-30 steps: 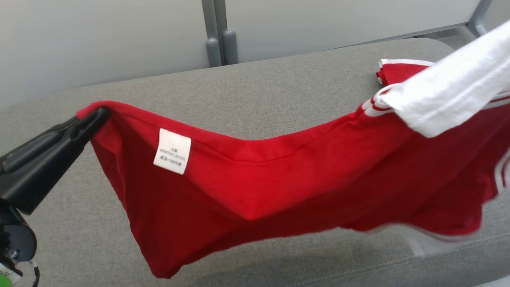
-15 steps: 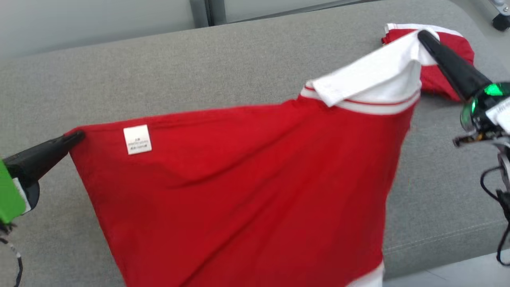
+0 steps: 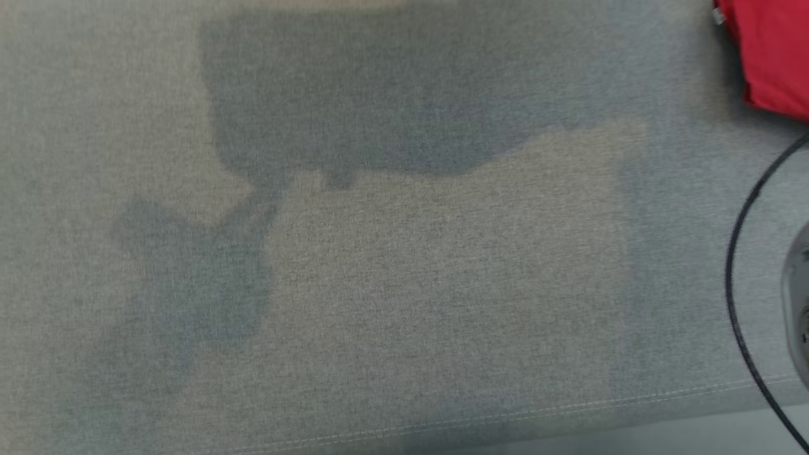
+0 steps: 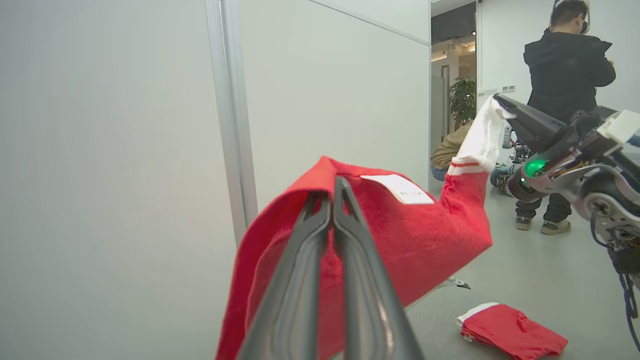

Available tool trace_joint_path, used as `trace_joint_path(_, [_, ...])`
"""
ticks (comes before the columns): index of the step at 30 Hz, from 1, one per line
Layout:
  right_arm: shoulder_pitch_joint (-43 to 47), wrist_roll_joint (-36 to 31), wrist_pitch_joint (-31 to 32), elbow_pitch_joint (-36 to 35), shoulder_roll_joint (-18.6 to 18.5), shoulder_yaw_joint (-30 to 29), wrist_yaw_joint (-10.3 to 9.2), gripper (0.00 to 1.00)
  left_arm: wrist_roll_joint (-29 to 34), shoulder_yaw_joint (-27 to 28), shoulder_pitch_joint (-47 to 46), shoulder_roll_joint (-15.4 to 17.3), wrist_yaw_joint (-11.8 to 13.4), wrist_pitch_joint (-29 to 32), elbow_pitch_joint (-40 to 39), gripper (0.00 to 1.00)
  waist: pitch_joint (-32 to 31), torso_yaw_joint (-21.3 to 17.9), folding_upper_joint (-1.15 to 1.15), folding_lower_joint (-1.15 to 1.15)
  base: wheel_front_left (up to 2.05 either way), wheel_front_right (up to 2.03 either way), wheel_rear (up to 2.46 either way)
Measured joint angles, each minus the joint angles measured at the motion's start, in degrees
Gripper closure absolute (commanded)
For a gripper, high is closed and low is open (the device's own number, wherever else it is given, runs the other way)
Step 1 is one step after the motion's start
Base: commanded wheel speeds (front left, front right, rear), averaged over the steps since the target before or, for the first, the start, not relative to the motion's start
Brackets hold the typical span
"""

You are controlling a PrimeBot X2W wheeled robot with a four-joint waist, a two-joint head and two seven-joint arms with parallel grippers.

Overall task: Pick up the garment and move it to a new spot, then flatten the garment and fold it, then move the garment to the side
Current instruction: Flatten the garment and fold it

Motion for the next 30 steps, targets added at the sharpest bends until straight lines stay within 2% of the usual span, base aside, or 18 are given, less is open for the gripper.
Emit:
trace_joint_path(2, [0.2,0.0,0.9,-0.8,1.2,2.2,0.18,1.00,1.5,-1.2,1.3,-0.8,-1.2,-2.2,1.3,1.00,1.8,0.4,0.00,0.00,0.00,0.00,0.00])
trace_joint_path(4, [4.2,1.0,1.9,-1.7,1.4,3.9,0.19,1.00,3.4,-3.6,5.5,-1.8,-3.6,-5.3,3.9,1.00,3.5,0.7,0.00,0.00,0.00,0.00,0.00])
trace_joint_path(7, [19.2,3.1,2.1,-0.4,1.2,3.9,0.18,1.00,5.7,-7.1,18.8,-4.3,-5.7,-10.9,9.6,1.00,5.5,1.1,0.00,0.01,0.00,0.00,0.00])
trace_joint_path(11, [43.0,5.5,1.0,4.0,2.1,0.4,0.12,1.00,6.9,-11.0,37.1,-4.5,-5.8,-15.9,16.5,1.00,5.8,1.9,0.00,0.01,0.00,0.00,0.00])
trace_joint_path(14, [51.8,6.7,-0.8,5.6,3.3,-1.3,0.16,1.00,6.8,-10.1,45.0,-4.3,-5.7,-19.8,20.8,1.00,4.8,2.1,0.00,-0.01,0.00,0.00,0.00])
trace_joint_path(15, [53.4,7.3,-1.7,5.9,4.0,-2.0,0.26,1.00,6.6,-9.6,46.5,-4.2,-5.6,-21.0,21.9,1.00,4.3,2.1,0.00,-0.01,0.00,0.00,0.00])
trace_joint_path(18, [56.5,8.9,-2.5,6.3,4.7,-2.5,2.15,1.00,4.2,-7.3,48.7,-4.9,-5.5,-24.6,24.4,1.00,2.7,1.7,0.00,-0.01,0.00,0.00,0.00])
trace_joint_path(24, [60.6,10.1,-1.3,5.6,4.3,-1.5,4.80,1.00,2.4,-6.1,49.3,-4.6,-6.1,-27.6,26.6,1.00,-0.9,0.6,0.00,-0.01,0.00,0.00,0.00])
trace_joint_path(30, [68.8,5.5,2.8,3.5,-2.4,2.3,5.43,1.00,3.0,-10.4,51.8,-2.4,-7.0,-27.1,26.7,1.00,-3.9,0.4,0.00,-0.01,0.00,0.00,0.00])
